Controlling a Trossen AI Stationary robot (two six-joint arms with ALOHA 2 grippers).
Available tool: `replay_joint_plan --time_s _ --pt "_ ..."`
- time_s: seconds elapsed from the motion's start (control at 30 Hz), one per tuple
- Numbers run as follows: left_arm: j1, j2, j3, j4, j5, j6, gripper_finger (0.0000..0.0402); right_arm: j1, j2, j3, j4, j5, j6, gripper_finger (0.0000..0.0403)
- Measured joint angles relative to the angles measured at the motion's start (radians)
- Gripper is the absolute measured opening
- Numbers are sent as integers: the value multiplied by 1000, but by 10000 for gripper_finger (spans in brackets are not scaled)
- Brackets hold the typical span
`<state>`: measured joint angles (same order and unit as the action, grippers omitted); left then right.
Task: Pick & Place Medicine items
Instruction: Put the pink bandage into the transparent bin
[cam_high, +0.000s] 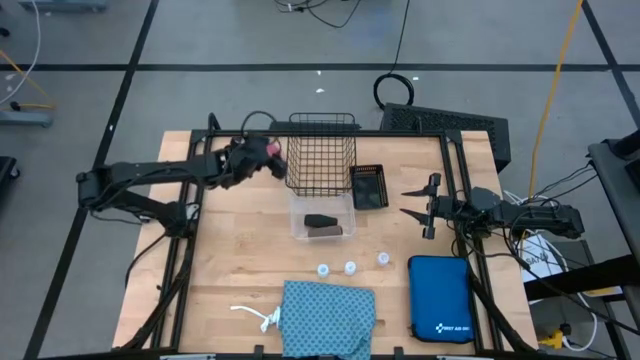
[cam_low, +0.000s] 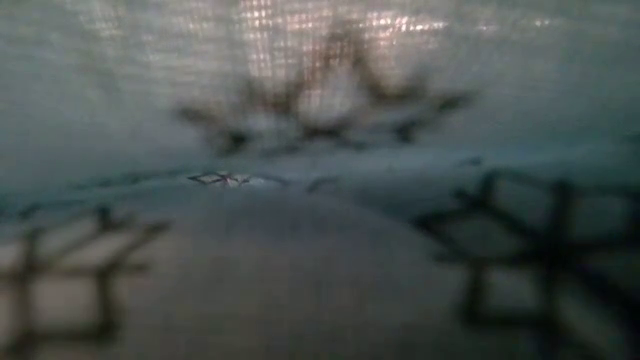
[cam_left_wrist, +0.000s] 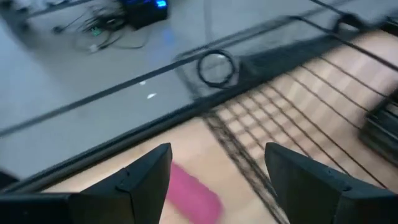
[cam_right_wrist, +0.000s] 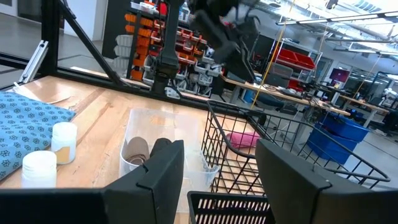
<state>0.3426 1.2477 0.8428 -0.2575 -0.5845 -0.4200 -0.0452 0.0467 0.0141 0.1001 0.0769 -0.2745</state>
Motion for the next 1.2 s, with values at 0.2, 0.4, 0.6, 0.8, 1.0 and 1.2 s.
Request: replay_joint_plan --time_s 0.2,0.4,0.6,0.8,1.0,1.2 --pt "141 6 -144 177 49 -110 269 0 0 0 0 0 0 190" --pt "200 48 -282 323 92 -278 269 0 0 0 0 0 0 192" --pt "190 169 -308 476 129 -276 269 0 0 0 0 0 0 190" --pt "180 290 -307 614 146 -282 269 0 0 0 0 0 0 192" --pt "181 374 -307 619 147 -322 269 0 0 0 0 0 0 190" --pt "179 412 -304 648 148 -323 269 0 0 0 0 0 0 192"
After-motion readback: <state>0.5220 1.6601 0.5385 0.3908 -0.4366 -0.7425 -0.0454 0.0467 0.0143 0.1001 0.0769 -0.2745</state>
